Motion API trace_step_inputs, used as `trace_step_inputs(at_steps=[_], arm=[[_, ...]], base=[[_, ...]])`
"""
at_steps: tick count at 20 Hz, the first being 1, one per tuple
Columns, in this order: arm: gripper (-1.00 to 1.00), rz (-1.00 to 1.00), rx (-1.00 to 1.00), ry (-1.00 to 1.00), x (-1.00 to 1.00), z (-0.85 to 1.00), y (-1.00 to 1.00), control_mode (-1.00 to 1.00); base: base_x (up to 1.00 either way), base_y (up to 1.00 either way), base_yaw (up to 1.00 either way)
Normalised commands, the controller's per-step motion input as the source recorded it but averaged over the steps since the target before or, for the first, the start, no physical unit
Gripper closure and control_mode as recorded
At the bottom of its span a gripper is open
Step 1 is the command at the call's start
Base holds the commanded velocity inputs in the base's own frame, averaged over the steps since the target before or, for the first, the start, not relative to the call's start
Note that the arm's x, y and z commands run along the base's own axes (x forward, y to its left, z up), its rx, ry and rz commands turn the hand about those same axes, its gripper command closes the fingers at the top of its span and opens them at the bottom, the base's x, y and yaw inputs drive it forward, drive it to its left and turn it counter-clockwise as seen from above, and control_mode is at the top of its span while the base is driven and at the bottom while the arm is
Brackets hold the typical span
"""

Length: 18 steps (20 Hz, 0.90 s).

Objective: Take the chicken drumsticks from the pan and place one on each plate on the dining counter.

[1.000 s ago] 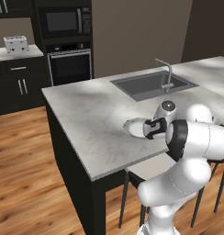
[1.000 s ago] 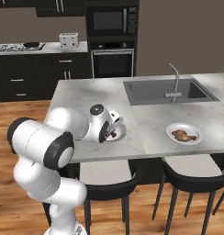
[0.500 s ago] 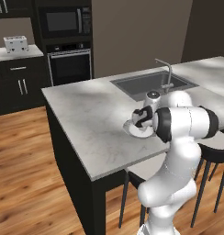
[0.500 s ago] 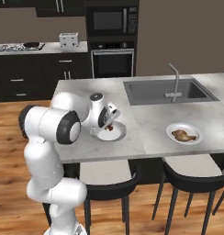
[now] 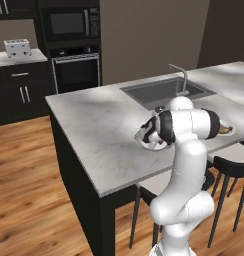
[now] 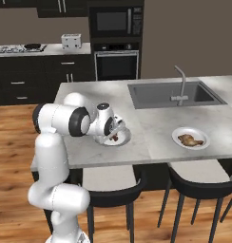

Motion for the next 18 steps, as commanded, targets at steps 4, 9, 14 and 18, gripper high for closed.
trace_step_inputs(at_steps=[4, 9, 14, 18], arm=[[-1.0, 0.0, 0.01, -0.27, -0.34, 0.23, -0.09, -1.0], [-1.0, 0.0, 0.03, -0.28, -0.16, 0.41, -0.12, -1.0], [-1.0, 0.0, 0.04, -0.04, 0.0, 0.58, 0.02, -1.0], [-1.0, 0.01, 0.06, -0.06, -0.19, 1.0, 0.01, -1.0]], base=[[0.0, 0.0, 0.0], [0.0, 0.0, 0.0], [0.0, 0.0, 0.0], [0.0, 0.0, 0.0]])
